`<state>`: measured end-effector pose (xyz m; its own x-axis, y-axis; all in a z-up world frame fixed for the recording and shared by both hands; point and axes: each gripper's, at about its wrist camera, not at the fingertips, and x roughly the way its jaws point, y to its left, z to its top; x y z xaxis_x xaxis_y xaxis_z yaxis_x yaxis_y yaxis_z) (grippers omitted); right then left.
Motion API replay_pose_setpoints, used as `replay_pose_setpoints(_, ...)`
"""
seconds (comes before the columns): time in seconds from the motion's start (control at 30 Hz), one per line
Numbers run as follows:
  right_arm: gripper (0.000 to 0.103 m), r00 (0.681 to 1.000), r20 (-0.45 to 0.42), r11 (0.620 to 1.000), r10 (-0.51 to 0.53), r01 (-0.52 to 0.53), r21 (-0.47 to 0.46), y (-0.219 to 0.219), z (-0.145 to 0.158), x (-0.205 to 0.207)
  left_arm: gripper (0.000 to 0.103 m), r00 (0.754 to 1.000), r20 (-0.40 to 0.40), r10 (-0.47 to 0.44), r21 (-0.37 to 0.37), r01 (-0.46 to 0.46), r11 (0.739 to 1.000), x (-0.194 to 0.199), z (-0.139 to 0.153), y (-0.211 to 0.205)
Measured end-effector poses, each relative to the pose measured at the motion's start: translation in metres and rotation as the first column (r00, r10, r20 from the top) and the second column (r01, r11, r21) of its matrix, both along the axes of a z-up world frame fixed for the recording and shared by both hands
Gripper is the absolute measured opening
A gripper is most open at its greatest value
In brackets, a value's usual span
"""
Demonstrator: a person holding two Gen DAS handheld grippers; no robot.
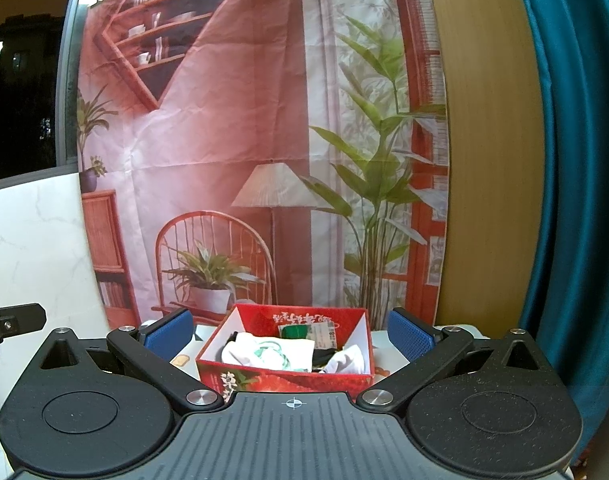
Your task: Organize soft objects
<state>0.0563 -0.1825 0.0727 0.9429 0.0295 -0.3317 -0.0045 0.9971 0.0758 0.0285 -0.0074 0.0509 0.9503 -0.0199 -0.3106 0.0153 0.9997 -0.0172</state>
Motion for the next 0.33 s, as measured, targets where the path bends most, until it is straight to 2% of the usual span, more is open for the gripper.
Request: replay_pose_setpoints(0.33, 0.103, 1.0, -0.001, 1.0, 0.001, -0.001, -0.001, -0.0007, 0.0, 0.0002, 0.103, 1.0, -0.002, 0.001, -0.002, -0.001, 1.0, -0.0013, 0.0, 0.0012)
